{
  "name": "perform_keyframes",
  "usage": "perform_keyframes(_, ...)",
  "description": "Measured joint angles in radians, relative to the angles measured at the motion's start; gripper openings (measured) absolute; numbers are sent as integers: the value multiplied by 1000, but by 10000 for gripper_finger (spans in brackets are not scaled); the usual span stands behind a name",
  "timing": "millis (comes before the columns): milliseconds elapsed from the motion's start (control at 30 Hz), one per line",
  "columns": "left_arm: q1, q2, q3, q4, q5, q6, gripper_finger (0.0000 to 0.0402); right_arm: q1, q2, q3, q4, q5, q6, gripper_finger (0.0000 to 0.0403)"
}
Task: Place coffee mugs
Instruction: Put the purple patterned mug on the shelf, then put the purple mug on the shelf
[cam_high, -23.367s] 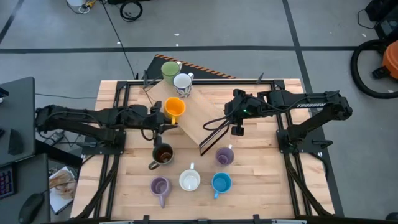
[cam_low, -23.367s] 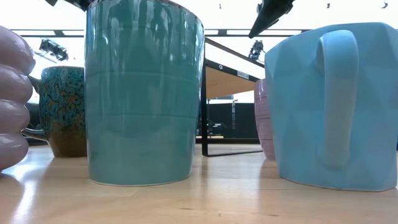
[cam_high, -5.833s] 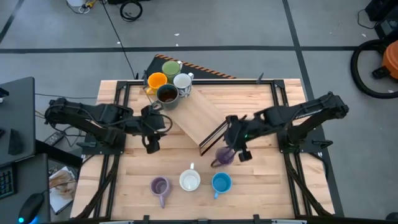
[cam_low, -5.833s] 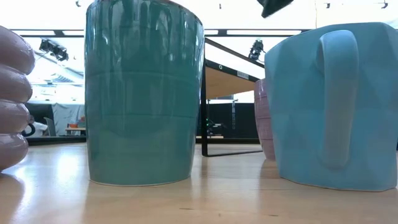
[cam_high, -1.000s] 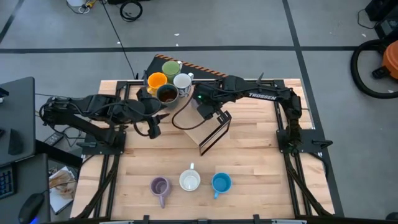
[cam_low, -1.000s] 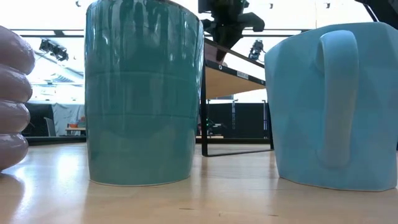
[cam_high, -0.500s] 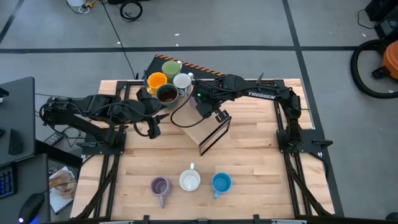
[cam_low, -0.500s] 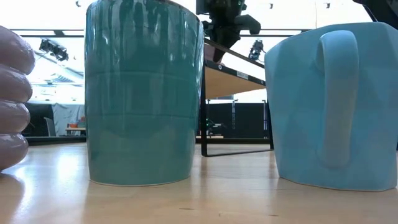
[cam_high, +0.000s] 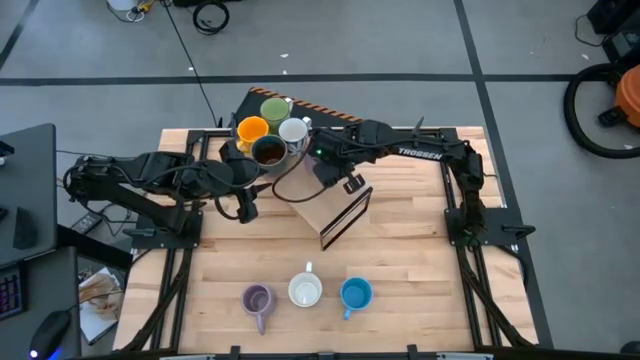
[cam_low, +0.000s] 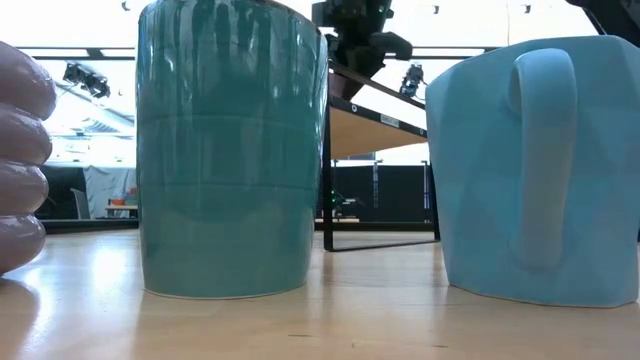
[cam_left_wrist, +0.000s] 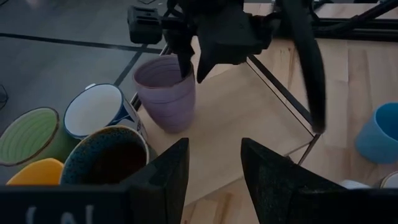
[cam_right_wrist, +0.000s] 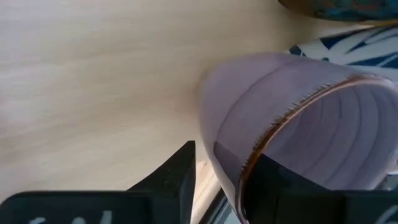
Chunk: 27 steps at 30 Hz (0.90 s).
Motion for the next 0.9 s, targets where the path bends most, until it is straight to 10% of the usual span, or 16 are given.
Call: perform_keyframes(900,0,0,0,-6,0,0,153,20,-51,0,28,80,124,174)
